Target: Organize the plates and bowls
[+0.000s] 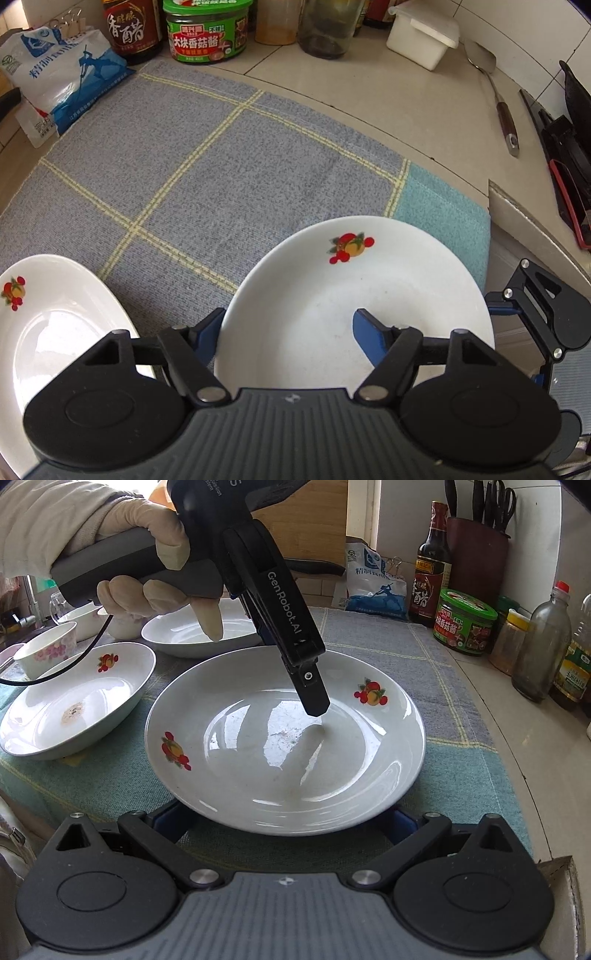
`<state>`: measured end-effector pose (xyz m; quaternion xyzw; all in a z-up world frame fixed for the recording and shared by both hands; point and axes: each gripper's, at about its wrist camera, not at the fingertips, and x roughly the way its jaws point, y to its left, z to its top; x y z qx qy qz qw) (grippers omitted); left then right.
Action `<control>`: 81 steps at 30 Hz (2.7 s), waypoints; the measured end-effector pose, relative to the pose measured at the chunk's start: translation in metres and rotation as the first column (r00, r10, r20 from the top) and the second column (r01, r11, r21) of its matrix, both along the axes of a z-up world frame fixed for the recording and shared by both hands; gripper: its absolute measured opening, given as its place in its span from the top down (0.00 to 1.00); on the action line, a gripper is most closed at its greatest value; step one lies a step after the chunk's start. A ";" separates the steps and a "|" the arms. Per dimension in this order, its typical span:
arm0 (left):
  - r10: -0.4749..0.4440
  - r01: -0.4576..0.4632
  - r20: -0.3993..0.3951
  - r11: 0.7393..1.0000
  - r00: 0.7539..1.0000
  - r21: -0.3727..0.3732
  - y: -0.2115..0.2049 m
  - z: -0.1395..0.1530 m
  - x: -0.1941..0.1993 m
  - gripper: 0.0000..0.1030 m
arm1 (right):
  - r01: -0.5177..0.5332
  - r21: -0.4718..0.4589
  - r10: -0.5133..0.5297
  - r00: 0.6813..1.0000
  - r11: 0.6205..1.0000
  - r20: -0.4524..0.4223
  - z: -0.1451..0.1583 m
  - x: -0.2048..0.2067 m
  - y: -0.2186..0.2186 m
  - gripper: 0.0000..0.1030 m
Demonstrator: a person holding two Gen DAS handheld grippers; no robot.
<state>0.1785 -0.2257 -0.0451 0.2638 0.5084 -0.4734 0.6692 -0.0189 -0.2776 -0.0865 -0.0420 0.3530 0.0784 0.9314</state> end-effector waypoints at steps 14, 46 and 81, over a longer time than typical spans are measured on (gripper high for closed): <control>-0.023 0.022 -0.021 1.000 1.000 -0.021 -0.003 0.006 0.009 0.29 | -0.027 -0.006 0.026 0.998 1.000 -0.051 0.008 0.013 -0.003 0.00; 0.059 -0.057 0.011 0.990 0.998 -0.130 -0.095 0.000 0.099 0.29 | -0.088 -0.046 0.084 0.994 0.995 -0.071 0.010 0.117 -0.110 0.00; 0.341 -0.260 0.277 0.921 0.898 -0.290 0.061 0.074 -0.025 0.11 | -0.006 -0.119 -0.007 0.994 0.993 -0.109 0.030 0.069 -0.071 0.00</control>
